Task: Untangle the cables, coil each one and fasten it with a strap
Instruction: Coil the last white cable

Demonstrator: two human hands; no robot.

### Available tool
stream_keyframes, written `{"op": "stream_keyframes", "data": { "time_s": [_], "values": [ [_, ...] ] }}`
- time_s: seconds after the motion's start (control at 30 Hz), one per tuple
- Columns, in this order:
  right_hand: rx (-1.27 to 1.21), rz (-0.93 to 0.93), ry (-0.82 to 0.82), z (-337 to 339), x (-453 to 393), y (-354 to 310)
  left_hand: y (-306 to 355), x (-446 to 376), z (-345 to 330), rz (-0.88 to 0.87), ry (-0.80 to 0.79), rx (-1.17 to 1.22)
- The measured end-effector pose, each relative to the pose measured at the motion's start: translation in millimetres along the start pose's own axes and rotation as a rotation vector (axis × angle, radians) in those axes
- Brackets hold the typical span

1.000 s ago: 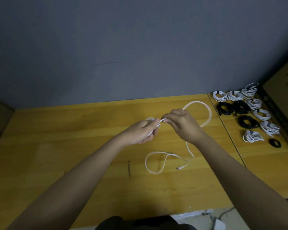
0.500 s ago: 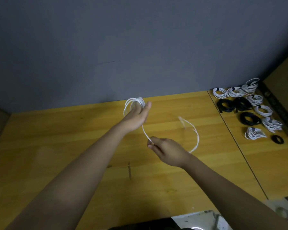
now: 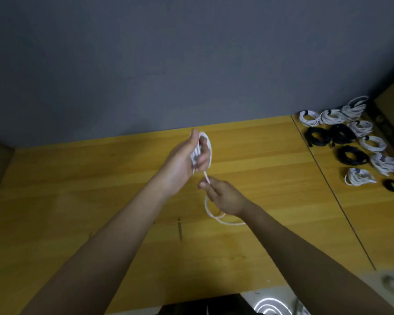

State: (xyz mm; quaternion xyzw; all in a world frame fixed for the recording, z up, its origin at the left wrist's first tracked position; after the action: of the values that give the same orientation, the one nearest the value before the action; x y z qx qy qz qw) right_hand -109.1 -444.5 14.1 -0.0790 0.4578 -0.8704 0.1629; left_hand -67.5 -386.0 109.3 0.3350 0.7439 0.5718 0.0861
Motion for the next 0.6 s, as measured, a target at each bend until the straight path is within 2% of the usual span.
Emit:
{"op": "stream_keyframes", "data": {
  "time_s": [0.07, 0.13, 0.17, 0.23, 0.3, 0.37, 0.5, 0.6],
  "values": [
    [0.120, 0.047, -0.137, -22.5, 6.8, -4.9, -0.6, -16.3, 17.7, -0.019, 0.182, -0.175],
    [0.209, 0.105, -0.141, -20.2, 9.3, -12.8, -15.6, -26.3, 42.2, 0.047, 0.361, -0.602],
    [0.252, 0.159, -0.105, -11.2, 9.0, -20.7, -29.1, -27.4, 50.5, 0.146, 0.376, -0.795],
    [0.299, 0.241, -0.022, 12.4, 6.4, -28.4, -59.6, -25.3, 65.1, 0.359, 0.314, -1.037],
    [0.291, 0.250, 0.038, 40.1, -0.5, -24.9, -75.0, -19.5, 62.3, 0.408, 0.200, -1.163],
    [0.241, 0.202, 0.087, 66.1, -9.8, -12.2, -71.8, -11.8, 42.2, 0.346, 0.098, -1.139],
    [0.299, 0.232, 0.099, 75.6, -20.8, 1.0, -58.8, 13.4, 12.7, 0.348, -0.049, -0.744],
    [0.319, 0.248, 0.100, 55.4, -20.3, 7.1, -41.3, 22.8, -3.0, 0.268, -0.164, -0.468]
  ]
}}
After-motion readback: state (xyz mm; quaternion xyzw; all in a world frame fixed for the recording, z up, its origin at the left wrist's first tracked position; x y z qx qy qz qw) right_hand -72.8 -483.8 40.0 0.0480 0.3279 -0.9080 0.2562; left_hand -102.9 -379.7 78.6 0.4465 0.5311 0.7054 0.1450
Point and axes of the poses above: each hand's wrist, its own x-axis away from the middle knuckle, its own z-axis out of the back of the hand, y = z × x, the point moved 9 cm from there along -x, towards the middle knuckle, and after that the axes turned 10 degrees about z, right-handed, at the moved point
